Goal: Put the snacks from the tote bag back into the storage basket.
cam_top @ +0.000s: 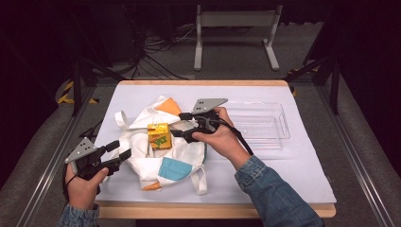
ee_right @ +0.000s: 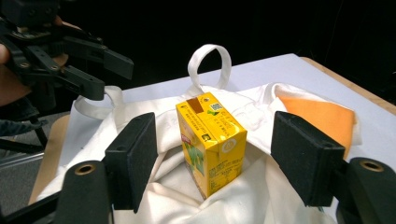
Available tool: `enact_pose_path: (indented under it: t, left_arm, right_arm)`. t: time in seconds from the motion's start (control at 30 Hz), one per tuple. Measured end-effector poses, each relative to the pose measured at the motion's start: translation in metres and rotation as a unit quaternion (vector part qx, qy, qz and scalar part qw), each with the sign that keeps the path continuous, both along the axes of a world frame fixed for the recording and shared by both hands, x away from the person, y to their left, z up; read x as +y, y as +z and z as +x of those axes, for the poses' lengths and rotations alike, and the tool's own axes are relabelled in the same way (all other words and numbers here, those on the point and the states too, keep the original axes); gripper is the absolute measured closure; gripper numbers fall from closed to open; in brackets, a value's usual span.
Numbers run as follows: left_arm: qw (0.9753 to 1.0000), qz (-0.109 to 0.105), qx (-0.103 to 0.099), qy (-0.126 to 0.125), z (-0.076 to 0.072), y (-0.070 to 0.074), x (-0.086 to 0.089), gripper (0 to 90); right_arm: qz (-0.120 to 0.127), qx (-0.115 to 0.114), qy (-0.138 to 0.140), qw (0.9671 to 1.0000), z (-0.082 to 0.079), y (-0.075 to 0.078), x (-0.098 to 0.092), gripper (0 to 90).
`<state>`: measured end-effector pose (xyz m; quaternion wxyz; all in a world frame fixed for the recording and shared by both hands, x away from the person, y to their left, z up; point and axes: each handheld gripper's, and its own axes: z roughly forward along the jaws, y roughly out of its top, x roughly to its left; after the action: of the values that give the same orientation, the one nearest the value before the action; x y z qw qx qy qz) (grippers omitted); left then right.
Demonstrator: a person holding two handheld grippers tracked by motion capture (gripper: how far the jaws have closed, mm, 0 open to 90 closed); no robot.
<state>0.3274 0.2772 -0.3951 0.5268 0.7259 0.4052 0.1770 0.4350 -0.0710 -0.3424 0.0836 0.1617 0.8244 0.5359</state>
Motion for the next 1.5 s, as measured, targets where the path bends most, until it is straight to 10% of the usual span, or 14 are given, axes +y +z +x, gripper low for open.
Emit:
enact_pose_path:
  t: [0.97, 1.5]
  left_arm:
    - [0.9999, -0.001, 0.005, -0.009, 0.005, -0.002, -0.003, 40.6]
    - [0.9999, -0.011, 0.005, -0.008, 0.005, -0.003, 0.000, 42.4]
  right_arm:
    - [-0.059, 0.010, 0.039, 0.9974, 0.036, -0.046, 0.065, 24.5]
    - [-0.099, -0.015, 0.078, 0.9919, 0.040, -0.043, 0.069, 44.8]
